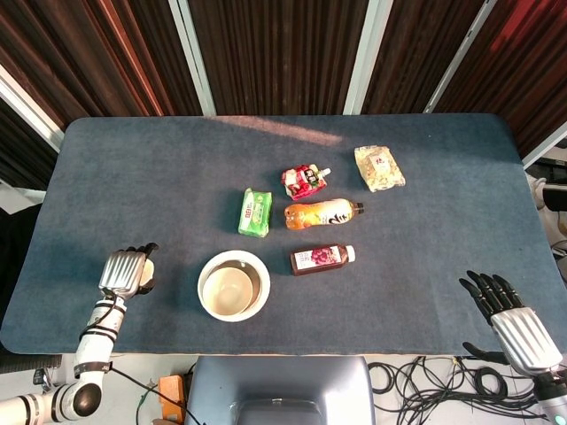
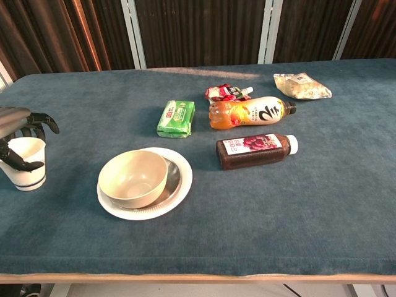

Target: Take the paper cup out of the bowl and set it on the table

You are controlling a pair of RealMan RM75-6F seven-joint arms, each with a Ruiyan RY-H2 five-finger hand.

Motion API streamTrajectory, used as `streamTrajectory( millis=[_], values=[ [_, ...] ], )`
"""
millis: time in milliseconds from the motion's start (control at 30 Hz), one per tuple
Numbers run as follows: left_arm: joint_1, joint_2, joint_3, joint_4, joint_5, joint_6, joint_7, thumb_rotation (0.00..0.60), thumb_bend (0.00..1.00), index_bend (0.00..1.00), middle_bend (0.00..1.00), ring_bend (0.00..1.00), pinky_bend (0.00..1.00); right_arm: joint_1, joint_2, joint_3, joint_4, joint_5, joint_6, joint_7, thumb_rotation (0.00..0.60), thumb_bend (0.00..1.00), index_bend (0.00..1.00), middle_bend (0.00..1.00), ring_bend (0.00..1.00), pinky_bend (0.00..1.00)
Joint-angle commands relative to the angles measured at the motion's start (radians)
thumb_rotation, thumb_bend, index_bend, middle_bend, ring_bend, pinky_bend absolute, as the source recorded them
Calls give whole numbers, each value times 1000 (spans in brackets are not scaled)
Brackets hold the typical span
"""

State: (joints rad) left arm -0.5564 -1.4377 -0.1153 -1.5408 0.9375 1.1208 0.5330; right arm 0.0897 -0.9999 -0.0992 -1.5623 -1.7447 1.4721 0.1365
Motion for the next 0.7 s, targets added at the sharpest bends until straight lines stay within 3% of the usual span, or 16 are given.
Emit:
streamTrajectory(
  millis=[33, 233, 300, 400, 700],
  values=[
    [-1, -3, 1, 8, 1, -11, -10, 600, 270, 217, 316, 315, 482, 0, 0, 0, 1, 0, 2, 2, 600, 16, 0, 0, 0, 30],
    [-3, 10, 7, 5, 3, -43, -30, 600, 270, 72, 194, 216, 406, -1, 0, -1, 3, -4, 5, 4, 600, 16, 0, 0, 0, 30],
    [0, 24, 8, -10, 14, -43, -42, 600, 269, 11, 100, 132, 341, -2, 0, -2, 4, -5, 8, 5, 600, 16, 0, 0, 0, 30],
    [14, 60, 10, -53, 49, -29, -78, 600, 273, 0, 11, 33, 272, -4, -1, -2, 6, -6, 11, 6, 600, 16, 0, 0, 0, 30],
    [77, 164, 29, -158, 197, 92, -136, 600, 274, 0, 0, 0, 202, -1, -4, -4, 4, -8, 2, -6, 600, 16, 0, 0, 0, 31]
  ],
)
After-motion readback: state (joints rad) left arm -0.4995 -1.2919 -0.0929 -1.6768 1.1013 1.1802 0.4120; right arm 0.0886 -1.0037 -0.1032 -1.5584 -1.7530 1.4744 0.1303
